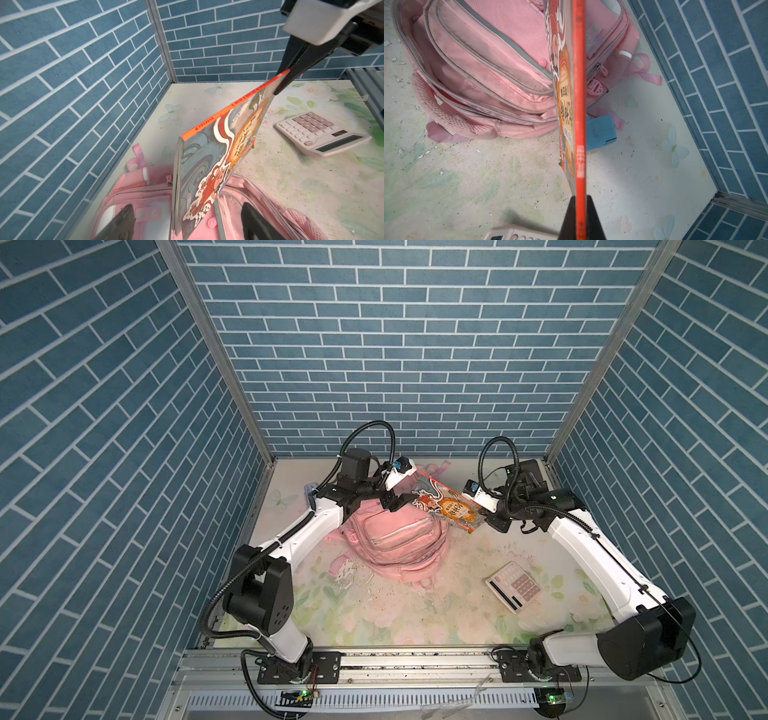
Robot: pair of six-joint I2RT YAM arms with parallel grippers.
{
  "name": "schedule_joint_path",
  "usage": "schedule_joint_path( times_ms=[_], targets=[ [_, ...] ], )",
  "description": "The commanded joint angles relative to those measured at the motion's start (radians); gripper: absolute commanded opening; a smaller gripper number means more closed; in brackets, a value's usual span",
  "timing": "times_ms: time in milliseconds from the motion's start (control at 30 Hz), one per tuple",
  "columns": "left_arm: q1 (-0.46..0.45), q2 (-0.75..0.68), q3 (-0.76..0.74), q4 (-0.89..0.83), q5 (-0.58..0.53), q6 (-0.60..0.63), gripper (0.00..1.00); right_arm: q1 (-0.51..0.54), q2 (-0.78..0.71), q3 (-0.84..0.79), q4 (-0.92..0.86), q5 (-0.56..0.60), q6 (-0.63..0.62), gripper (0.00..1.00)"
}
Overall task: Pack the student bag
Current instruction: 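Carry the upright book toward the bag opening with right gripper while left holds bag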
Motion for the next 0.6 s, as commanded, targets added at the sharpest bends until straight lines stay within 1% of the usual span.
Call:
schedule_joint_path(
  times_ms=[0, 133, 200, 333, 467, 567],
  targets=[
    [0.004, 0.012, 0.007, -0.005, 0.076, 0.034, 0.79, 0.015, -0.025, 0.031, 0.004, -0.038, -0.076, 0.00],
    [0.004, 0.018, -0.025, 0.056, 0.117, 0.008, 0.75, 0.020, -0.027, 0.043, 0.003, -0.068, -0.088, 0.00],
    [0.003, 0.018, -0.042, 0.091, 0.138, -0.004, 0.72, 0.025, -0.032, 0.045, -0.019, -0.088, -0.118, 0.00],
    [-0.006, 0.016, -0.058, 0.075, 0.176, 0.029, 0.55, 0.029, -0.034, 0.048, -0.019, -0.087, -0.128, 0.00],
    [-0.010, -0.003, -0.092, 0.096, 0.198, 0.017, 0.45, 0.029, -0.023, 0.067, -0.035, -0.104, -0.149, 0.00],
    [-0.018, -0.009, -0.087, 0.075, 0.209, 0.026, 0.22, 0.029, -0.014, 0.074, -0.035, -0.115, -0.149, 0.00]
  ],
)
